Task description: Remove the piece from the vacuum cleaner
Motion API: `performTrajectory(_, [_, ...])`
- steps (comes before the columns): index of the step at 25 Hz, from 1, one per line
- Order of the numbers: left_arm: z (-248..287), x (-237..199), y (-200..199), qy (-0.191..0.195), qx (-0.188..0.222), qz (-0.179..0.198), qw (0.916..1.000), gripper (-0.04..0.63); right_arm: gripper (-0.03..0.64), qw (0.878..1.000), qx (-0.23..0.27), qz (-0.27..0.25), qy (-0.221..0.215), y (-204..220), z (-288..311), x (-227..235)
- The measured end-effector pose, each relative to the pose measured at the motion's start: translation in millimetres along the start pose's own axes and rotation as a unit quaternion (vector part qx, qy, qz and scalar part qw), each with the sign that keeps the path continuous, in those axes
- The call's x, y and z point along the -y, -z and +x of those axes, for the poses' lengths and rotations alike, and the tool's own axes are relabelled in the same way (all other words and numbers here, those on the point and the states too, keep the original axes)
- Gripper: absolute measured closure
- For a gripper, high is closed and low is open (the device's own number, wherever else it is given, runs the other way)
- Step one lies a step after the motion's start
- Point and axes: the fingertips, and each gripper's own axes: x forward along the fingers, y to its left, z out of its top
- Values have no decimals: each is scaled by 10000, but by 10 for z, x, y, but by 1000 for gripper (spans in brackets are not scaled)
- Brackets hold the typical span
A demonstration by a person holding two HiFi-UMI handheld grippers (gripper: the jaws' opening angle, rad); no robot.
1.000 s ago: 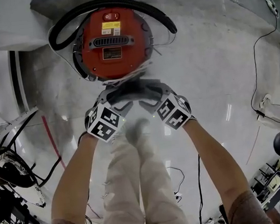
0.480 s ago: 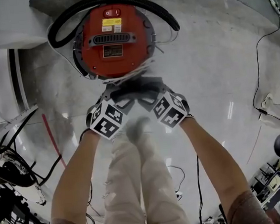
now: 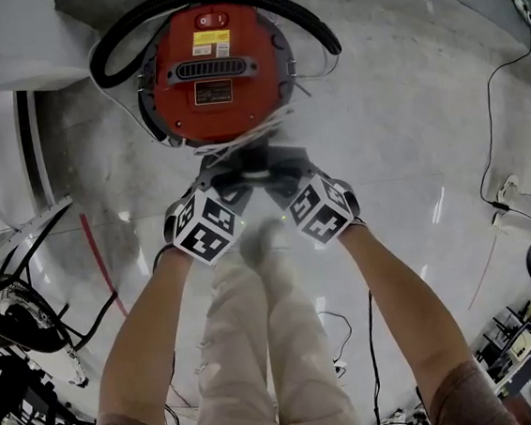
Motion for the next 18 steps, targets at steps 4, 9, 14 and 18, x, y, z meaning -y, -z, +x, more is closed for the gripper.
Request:
performTrajectory(4, [-12, 3, -2, -50, 6, -154, 9999, 464, 514, 9999, 36, 161, 23, 1, -11, 7])
performTrajectory(9, [-39, 7, 28, -190, 47, -388, 9991, 485, 528, 9989, 110, 444, 134, 13, -9, -11])
performTrajectory(14, [-58, 17, 74, -332, 51, -503, 9982, 510, 551, 9978, 167, 593, 260, 43, 0, -45])
performTrajectory(18, [-94, 12, 69, -418, 36, -574, 9975, 517, 558, 9970, 194, 652, 365, 22, -27, -51])
